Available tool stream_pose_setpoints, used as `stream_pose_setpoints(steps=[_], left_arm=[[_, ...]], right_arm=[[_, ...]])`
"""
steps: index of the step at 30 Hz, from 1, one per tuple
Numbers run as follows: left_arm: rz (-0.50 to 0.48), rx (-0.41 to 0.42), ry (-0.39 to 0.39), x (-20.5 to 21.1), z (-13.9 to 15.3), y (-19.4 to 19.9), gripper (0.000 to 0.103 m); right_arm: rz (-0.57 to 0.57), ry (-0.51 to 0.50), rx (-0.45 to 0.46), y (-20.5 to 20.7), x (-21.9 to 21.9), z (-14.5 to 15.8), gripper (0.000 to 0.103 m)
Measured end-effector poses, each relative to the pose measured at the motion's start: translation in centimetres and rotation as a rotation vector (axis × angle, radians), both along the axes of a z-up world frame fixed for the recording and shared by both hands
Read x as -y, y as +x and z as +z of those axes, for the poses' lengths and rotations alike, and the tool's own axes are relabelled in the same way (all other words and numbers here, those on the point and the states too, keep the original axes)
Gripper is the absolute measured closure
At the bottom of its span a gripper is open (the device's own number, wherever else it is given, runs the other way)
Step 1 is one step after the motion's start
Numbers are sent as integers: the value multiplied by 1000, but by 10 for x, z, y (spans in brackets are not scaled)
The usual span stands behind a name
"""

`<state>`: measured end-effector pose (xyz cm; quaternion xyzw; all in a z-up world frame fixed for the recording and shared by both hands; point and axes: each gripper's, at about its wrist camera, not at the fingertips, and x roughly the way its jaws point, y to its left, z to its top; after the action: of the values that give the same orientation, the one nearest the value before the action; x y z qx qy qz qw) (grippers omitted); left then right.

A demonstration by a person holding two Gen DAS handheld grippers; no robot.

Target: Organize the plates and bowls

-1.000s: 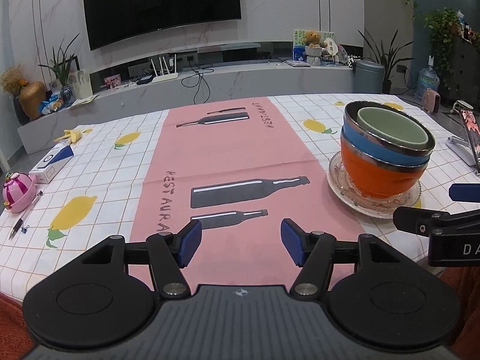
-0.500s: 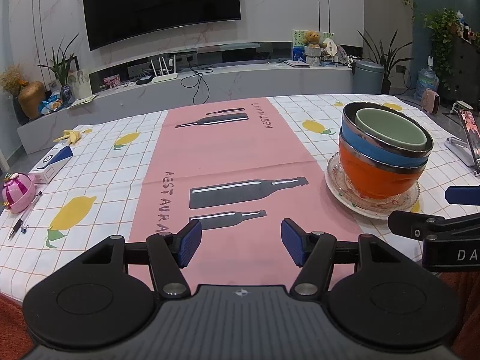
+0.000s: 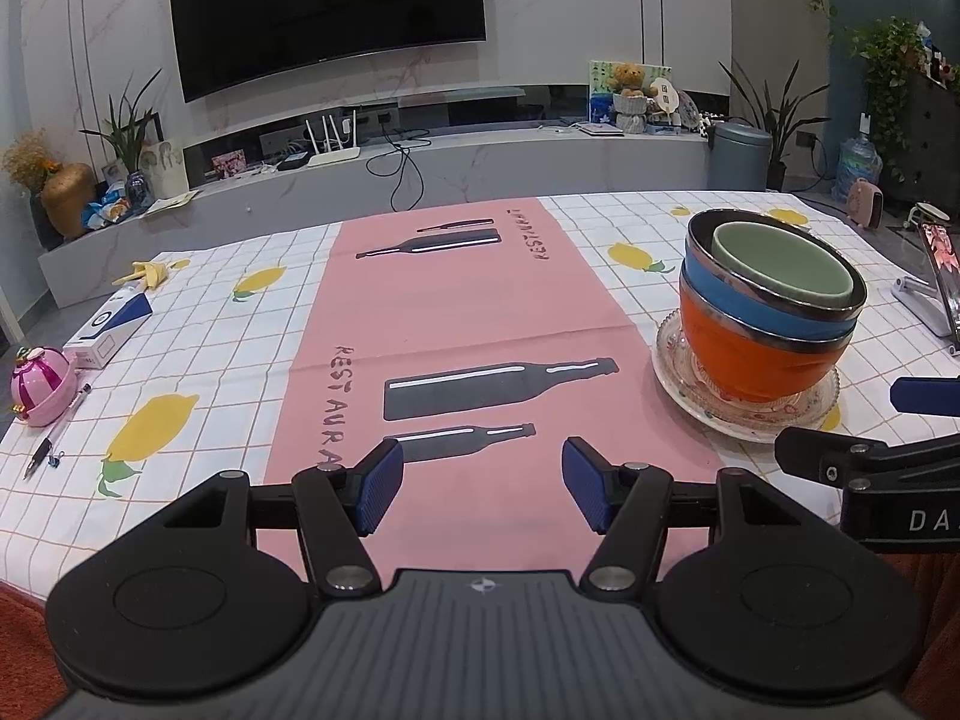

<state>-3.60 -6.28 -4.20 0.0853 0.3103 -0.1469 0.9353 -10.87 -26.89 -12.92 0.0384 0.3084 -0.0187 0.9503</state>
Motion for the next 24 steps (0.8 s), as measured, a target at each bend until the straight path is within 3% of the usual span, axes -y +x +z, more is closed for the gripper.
stream_pose_setpoints(steps=[24], left_arm=[[1, 0, -5, 0, 2, 0, 30]], right_arm=[[3, -3, 0, 0, -1, -2, 5]])
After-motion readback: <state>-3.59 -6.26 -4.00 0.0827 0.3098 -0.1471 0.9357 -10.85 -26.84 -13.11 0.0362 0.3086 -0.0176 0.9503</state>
